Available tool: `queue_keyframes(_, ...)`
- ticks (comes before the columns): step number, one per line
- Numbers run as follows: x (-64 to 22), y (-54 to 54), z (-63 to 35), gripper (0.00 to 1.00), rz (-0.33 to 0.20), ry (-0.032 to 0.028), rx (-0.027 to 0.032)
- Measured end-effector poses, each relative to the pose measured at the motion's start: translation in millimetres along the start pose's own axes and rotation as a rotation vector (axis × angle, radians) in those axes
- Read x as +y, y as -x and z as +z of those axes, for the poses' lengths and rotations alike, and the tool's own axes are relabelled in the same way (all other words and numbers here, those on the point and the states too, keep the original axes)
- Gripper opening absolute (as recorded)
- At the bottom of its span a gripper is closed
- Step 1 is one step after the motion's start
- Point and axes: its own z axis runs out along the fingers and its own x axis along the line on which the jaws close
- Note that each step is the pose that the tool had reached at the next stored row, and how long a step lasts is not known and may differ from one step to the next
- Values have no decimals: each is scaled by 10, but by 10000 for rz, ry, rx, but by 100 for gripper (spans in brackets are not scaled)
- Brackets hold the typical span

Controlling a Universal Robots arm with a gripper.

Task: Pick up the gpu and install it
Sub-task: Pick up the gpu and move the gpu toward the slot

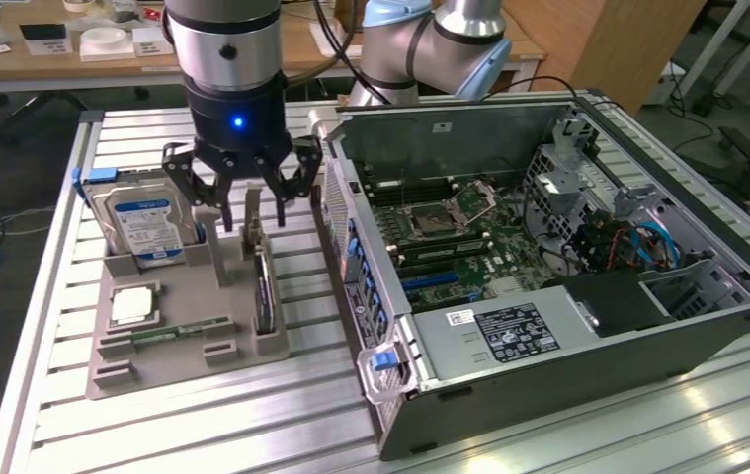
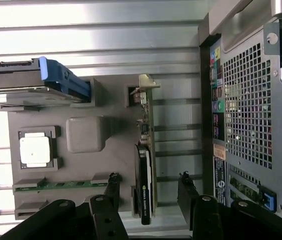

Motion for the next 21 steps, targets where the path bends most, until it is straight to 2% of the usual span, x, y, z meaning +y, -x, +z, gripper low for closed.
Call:
queue_keyframes(11, -131, 9, 29, 59, 1, 0, 13)
queue_keyframes(21, -180, 12, 56, 59, 1, 0, 22)
